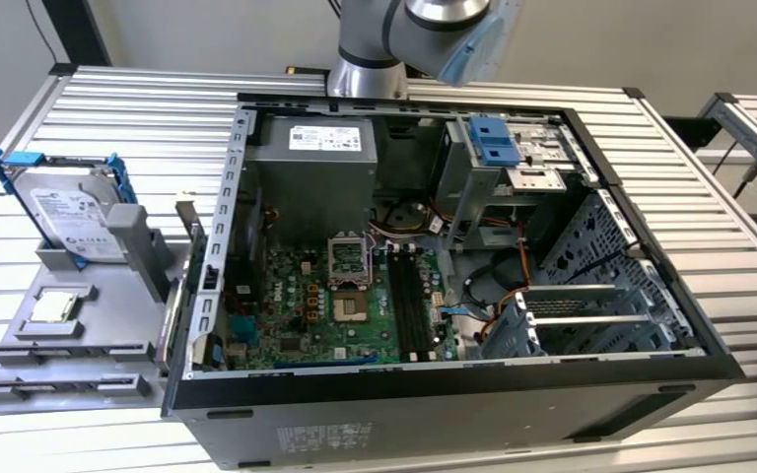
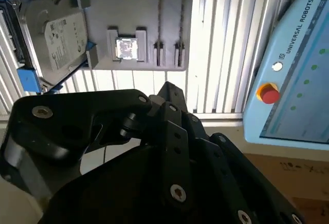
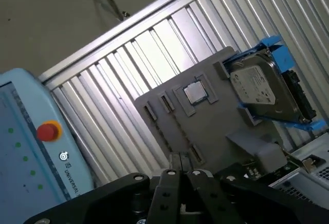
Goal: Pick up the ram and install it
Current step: 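Pick up the ram and move it above insertion slot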
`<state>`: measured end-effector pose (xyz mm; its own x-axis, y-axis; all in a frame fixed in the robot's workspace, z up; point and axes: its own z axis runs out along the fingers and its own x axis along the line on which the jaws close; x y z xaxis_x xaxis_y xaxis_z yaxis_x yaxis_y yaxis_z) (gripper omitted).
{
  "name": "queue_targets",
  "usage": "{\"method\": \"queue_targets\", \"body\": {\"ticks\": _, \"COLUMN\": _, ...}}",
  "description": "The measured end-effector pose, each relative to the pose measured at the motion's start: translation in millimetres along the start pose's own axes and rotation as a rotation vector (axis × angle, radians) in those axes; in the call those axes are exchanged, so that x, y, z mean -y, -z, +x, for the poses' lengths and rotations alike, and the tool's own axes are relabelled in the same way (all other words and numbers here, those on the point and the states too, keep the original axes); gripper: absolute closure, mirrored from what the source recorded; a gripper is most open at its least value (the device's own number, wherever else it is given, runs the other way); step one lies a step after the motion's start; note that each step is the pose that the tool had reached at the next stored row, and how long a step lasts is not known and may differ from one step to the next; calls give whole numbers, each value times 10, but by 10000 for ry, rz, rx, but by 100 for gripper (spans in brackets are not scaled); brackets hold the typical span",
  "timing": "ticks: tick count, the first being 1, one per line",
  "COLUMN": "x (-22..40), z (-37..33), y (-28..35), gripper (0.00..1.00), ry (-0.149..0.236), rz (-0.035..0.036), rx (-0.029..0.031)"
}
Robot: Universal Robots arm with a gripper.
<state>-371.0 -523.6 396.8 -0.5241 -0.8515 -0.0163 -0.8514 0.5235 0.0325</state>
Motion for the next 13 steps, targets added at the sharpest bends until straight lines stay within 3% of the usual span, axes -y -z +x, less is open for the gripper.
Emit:
{"method": "queue_targets", "body": {"ticks": 8, "x": 1, "z": 0, "y": -6, "gripper": 100, "ry": 1455, "rz": -13, "rx": -42}}
{"method": "queue_targets", "body": {"ticks": 13, "x": 1, "z": 0, "y": -16, "gripper": 100, "ry": 2374, "rz": 68, "rx": -23}}
